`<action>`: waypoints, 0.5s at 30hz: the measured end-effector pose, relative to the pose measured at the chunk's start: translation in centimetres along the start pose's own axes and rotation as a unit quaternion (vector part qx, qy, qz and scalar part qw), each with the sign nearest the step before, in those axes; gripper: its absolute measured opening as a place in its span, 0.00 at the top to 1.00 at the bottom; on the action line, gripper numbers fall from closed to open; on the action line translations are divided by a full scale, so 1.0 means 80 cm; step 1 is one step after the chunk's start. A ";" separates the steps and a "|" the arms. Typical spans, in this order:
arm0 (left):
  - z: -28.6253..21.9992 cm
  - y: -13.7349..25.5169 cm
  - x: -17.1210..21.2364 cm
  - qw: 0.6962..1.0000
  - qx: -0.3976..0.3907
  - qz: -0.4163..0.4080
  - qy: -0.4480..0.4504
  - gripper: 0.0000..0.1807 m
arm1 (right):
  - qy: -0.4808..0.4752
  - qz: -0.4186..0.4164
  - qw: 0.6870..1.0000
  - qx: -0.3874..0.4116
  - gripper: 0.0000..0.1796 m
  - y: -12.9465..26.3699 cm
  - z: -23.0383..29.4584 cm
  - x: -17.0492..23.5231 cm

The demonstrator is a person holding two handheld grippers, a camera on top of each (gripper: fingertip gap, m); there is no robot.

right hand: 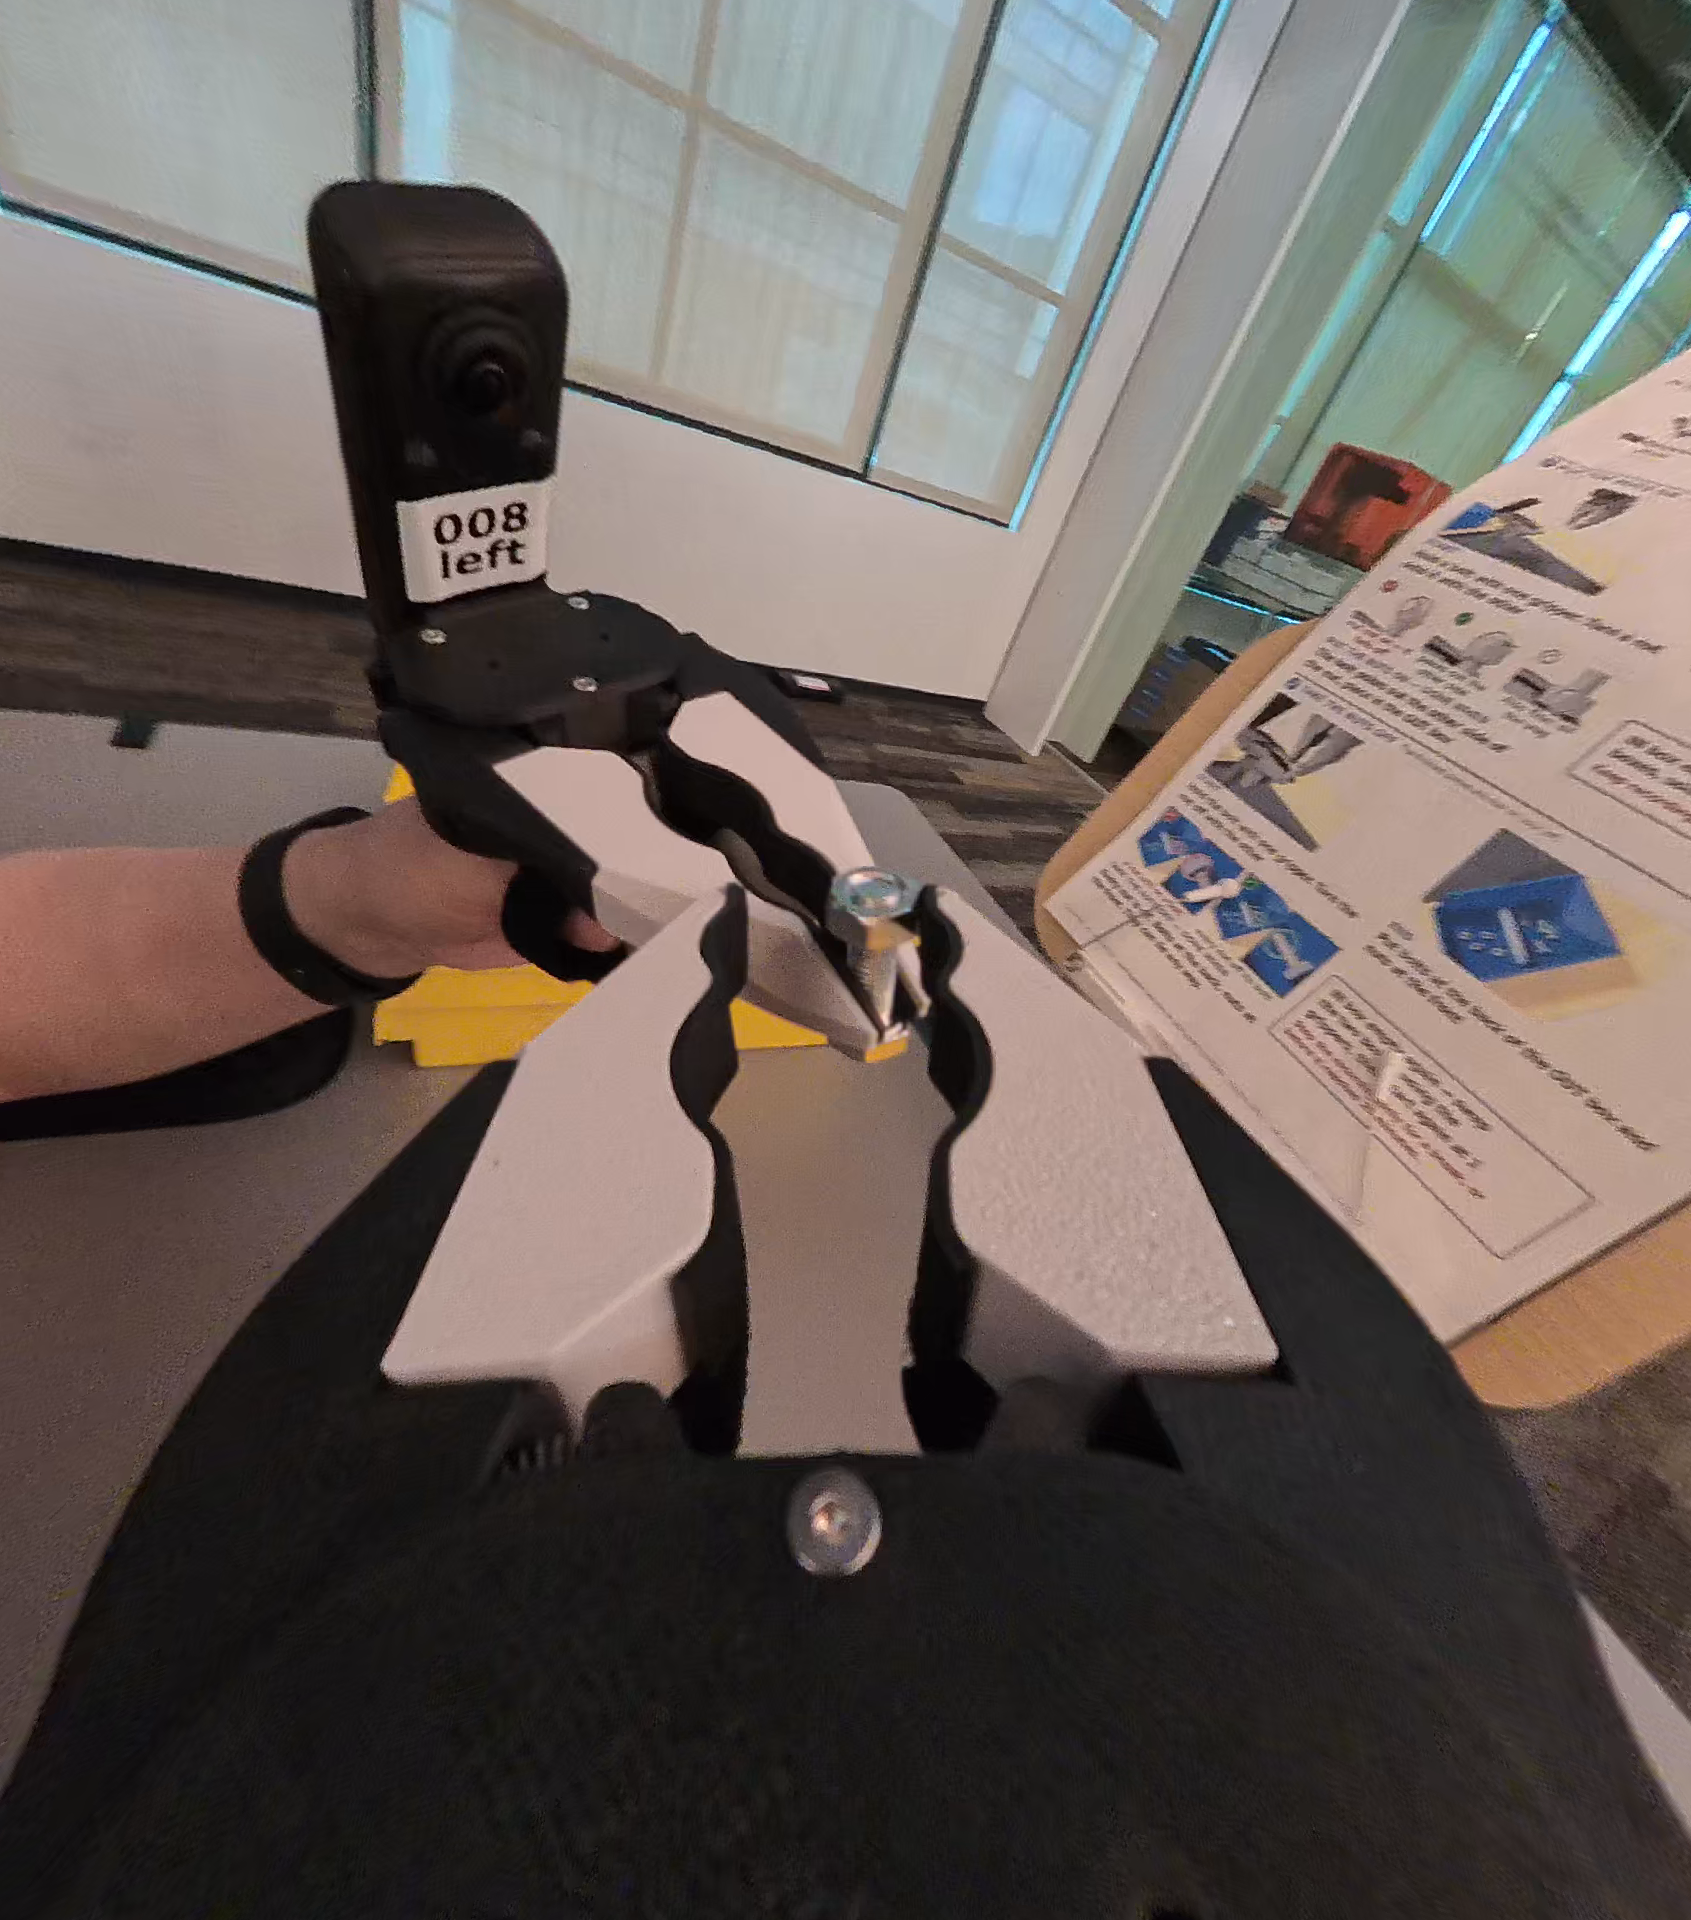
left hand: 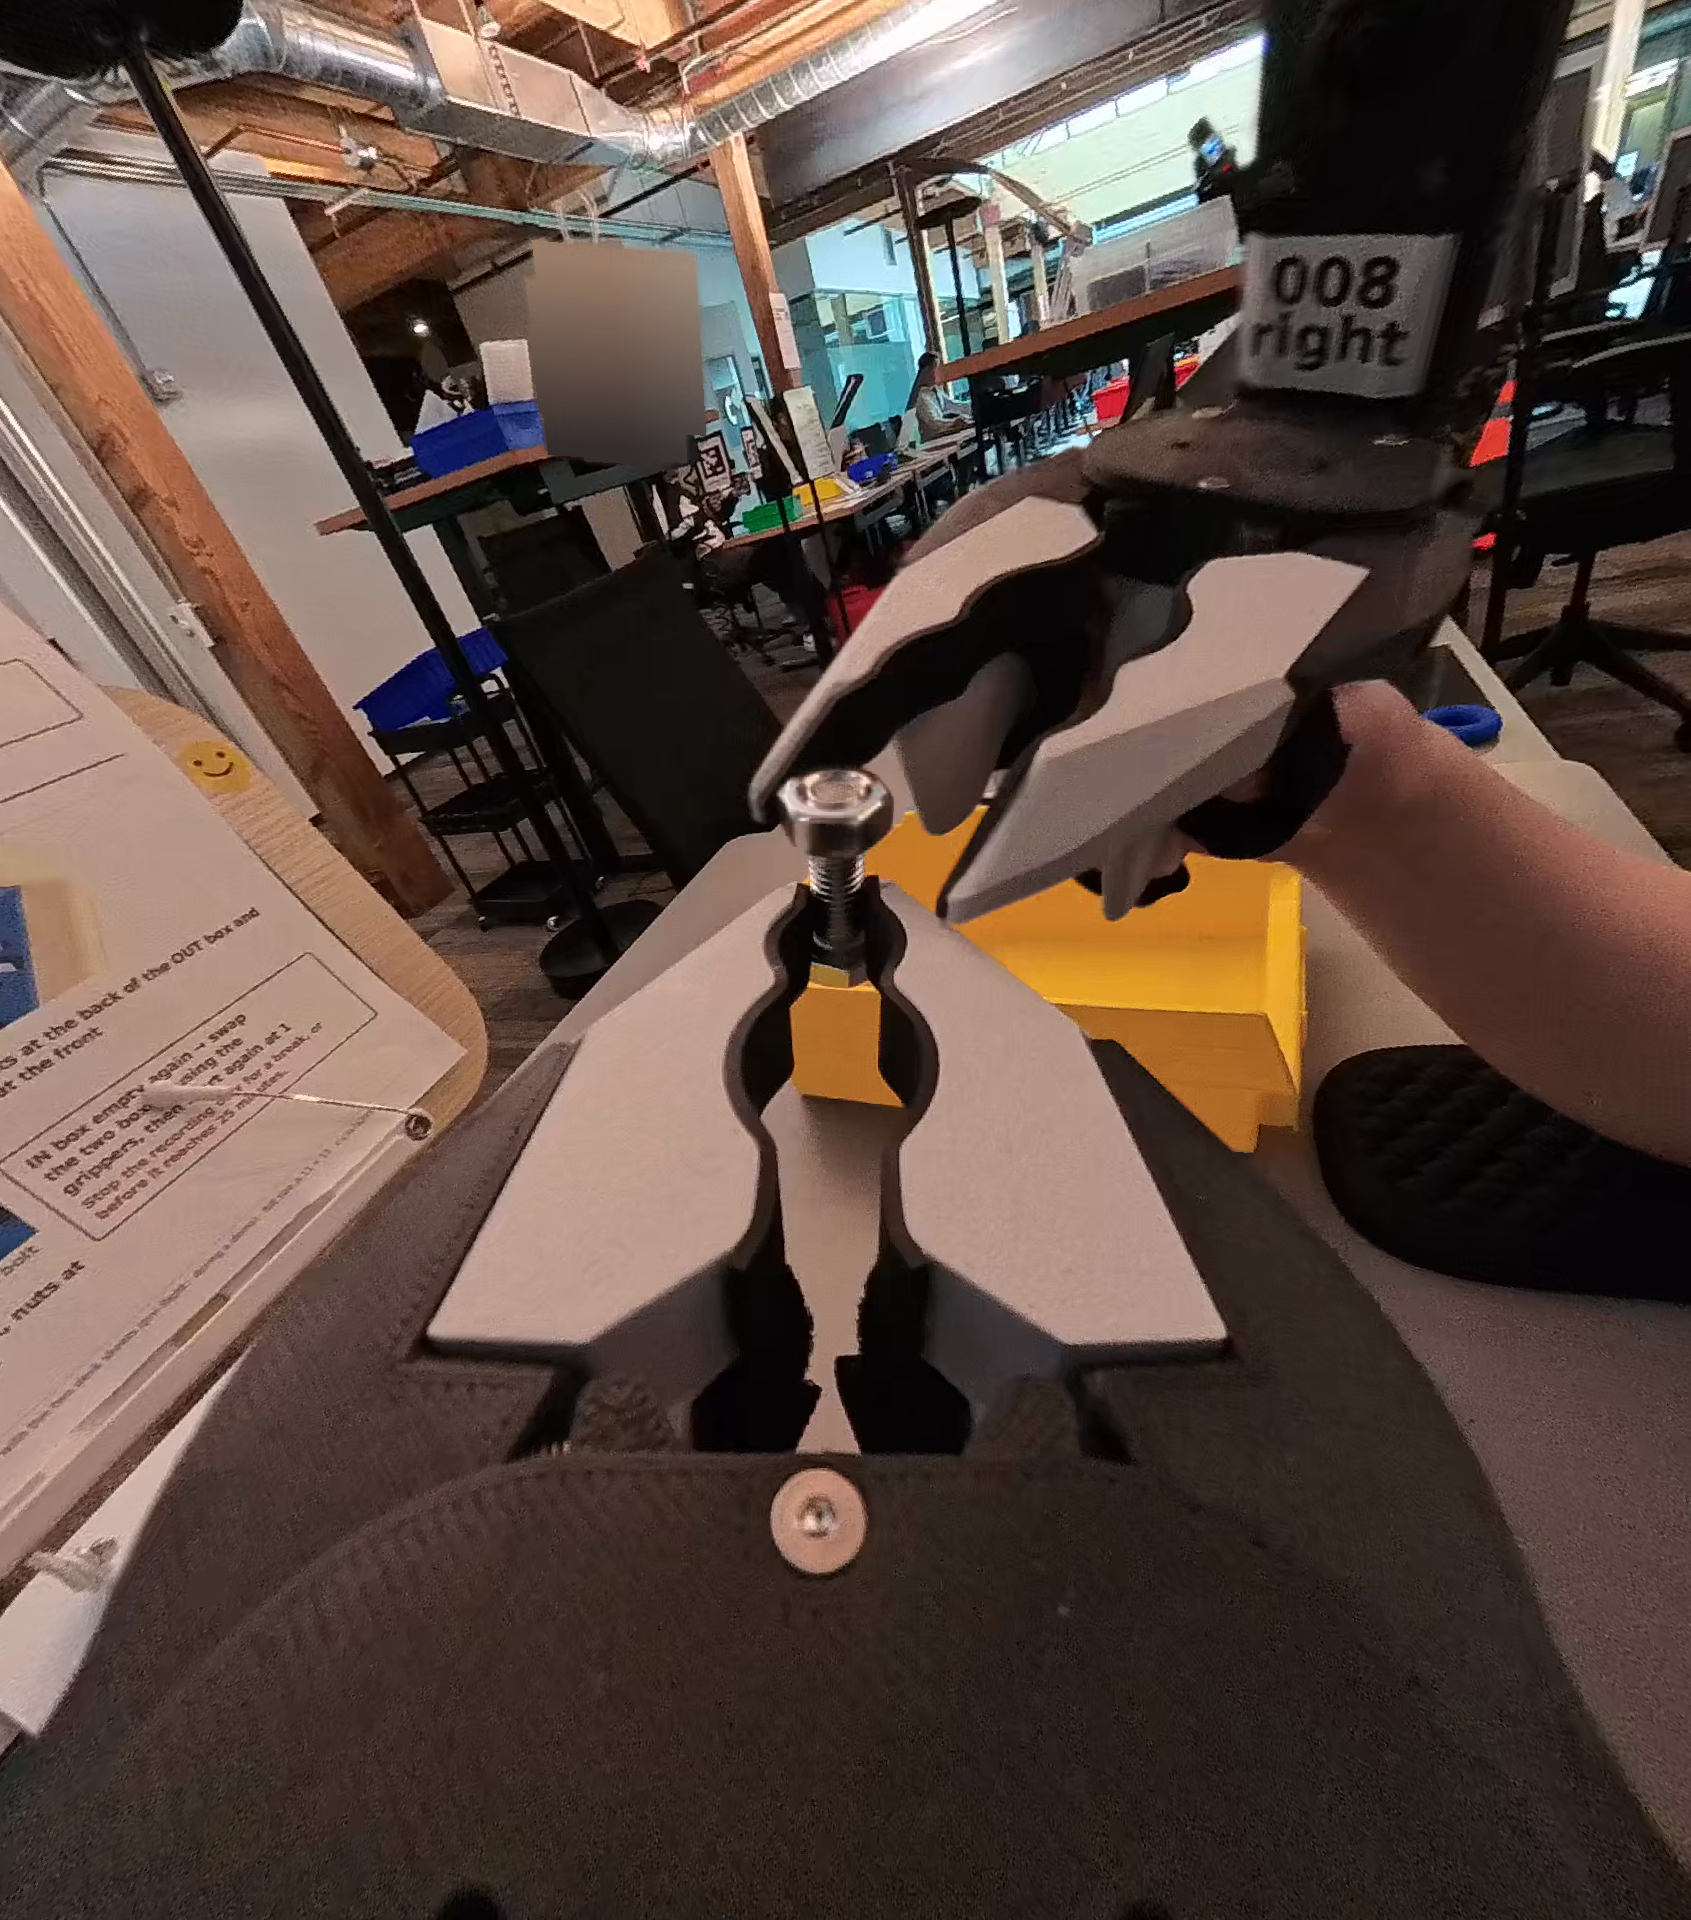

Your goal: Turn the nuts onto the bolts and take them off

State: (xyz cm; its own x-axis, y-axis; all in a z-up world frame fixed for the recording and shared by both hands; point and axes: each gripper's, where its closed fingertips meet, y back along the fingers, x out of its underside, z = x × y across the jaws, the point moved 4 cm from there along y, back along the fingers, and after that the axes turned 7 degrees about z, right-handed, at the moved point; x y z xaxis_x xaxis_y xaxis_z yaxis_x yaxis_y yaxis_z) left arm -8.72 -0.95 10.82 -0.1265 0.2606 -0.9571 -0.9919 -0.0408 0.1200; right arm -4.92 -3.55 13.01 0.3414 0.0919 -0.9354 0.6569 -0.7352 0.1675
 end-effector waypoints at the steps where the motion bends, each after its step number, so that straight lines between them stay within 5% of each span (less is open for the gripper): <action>1: 0.003 0.001 0.001 1.000 -0.005 0.002 0.003 0.96 | 0.006 0.005 1.000 0.010 0.84 0.002 -0.002 0.000; 4: 0.010 0.006 -0.001 1.000 -0.011 -0.009 0.020 0.96 | -0.002 -0.010 1.000 -0.011 0.96 0.015 -0.001 -0.005; 10: -0.001 0.002 -0.002 1.000 0.016 -0.008 0.012 0.96 | -0.027 -0.025 0.999 0.000 0.83 0.012 -0.010 -0.005; 15: 0.005 0.000 0.002 1.000 -0.005 0.003 0.012 0.96 | 0.011 0.011 1.000 0.005 0.85 0.007 -0.001 0.000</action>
State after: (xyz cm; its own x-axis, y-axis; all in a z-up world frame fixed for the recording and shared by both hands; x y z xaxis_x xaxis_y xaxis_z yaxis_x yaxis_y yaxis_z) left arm -8.77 -0.57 10.78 -0.1314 0.2379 -0.9624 -0.9911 -0.0516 0.1225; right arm -4.46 -3.90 13.11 0.3705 0.0908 -0.9244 0.6431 -0.7431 0.1847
